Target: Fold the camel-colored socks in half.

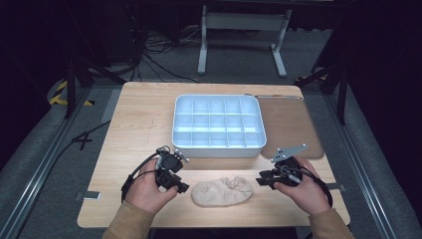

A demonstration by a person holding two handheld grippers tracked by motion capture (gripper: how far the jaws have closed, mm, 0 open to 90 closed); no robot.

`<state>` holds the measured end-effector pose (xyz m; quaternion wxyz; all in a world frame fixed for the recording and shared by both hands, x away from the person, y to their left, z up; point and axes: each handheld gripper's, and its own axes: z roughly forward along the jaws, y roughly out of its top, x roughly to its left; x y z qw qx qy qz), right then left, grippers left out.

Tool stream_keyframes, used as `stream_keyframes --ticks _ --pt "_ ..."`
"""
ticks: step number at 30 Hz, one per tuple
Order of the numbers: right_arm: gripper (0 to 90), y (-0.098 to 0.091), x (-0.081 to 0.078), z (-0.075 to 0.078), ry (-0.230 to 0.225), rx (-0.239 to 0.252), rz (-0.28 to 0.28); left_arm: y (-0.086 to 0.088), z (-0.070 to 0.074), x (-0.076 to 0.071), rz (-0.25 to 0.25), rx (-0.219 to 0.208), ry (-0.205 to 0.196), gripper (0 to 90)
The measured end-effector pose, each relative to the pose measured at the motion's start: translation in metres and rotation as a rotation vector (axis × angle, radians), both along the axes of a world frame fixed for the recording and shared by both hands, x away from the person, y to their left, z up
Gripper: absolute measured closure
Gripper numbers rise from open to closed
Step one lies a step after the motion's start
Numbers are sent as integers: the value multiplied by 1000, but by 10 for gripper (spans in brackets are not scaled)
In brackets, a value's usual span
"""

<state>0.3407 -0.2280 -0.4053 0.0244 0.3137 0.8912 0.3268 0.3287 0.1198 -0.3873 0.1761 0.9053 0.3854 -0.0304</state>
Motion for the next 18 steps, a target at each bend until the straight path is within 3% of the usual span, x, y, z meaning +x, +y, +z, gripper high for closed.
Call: stream_keyframes --ticks 3,9,14,18 --pt "705 6 -2 -2 20 3 12 -9 -1 -3 -28 8 -7 567" --pt "739 14 -5 -4 32 0 39 -16 -11 -3 -27 2 23 582" --pt "842 19 -10 -2 44 55 58 -20 -20 0 -29 -1 42 592" --pt "872 27 -12 -10 66 35 88 -23 -25 0 -34 -3 48 597"
